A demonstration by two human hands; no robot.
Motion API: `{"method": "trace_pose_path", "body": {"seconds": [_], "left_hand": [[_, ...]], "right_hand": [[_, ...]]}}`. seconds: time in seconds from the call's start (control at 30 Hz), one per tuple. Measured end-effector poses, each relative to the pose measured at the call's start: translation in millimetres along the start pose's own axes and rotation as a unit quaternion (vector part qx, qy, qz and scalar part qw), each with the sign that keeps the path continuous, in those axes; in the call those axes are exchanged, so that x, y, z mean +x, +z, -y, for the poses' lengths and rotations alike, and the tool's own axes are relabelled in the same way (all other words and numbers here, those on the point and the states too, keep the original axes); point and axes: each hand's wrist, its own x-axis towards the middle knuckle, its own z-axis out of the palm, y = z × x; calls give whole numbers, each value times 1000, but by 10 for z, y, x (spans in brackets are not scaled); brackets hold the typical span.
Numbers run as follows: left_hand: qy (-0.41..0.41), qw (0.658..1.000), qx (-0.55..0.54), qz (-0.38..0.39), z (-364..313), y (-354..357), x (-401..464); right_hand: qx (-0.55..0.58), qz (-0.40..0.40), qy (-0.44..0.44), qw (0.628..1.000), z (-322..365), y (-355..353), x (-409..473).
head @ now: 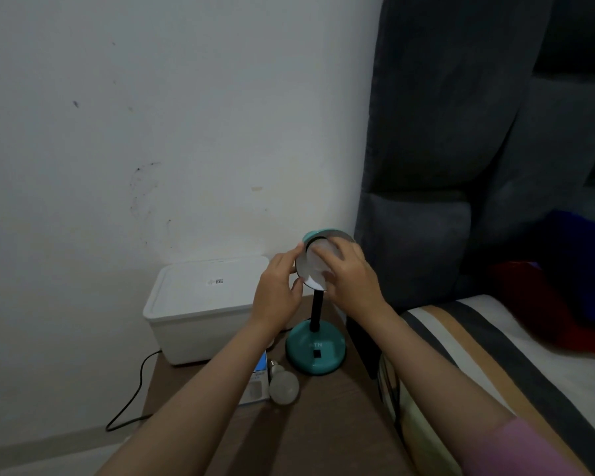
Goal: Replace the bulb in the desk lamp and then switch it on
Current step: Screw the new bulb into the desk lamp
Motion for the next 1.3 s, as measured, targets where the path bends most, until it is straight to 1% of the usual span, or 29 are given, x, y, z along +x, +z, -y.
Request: {"method": "trace_pose_path", "body": {"seconds": [0.17, 0.23, 0.33, 0.47, 0.53, 0.67, 0.8, 0.97, 1.2, 1.3], "left_hand": [[4, 1000, -4, 1, -9, 4, 18], [5, 1000, -3, 3, -1, 0, 22], [7, 1000, 1, 6, 14, -5, 23], [8, 1000, -2, 3, 10, -8, 22], [5, 1000, -8, 1, 12, -5, 24], [9, 1000, -5, 2, 11, -6, 28], [13, 1000, 4, 3, 11, -1, 25], [14, 1000, 10, 2, 13, -3, 31], [9, 1000, 4, 6, 15, -15, 29], [-9, 1000, -5, 27, -3, -65, 25]], "right_hand": [[76, -29, 93, 992, 77, 10, 15], [79, -34, 107, 991, 104, 16, 18], [60, -28, 94, 993, 108, 10, 15], [31, -8, 36, 999, 68, -2, 24], [31, -10, 28, 999, 53, 11, 31], [59, -8, 58, 997, 54, 44, 25], [74, -21, 93, 993, 84, 75, 19], [88, -40, 116, 988, 137, 86, 21], [84, -24, 112, 990, 116, 56, 19], [71, -6, 93, 993, 131, 25, 21]]}}
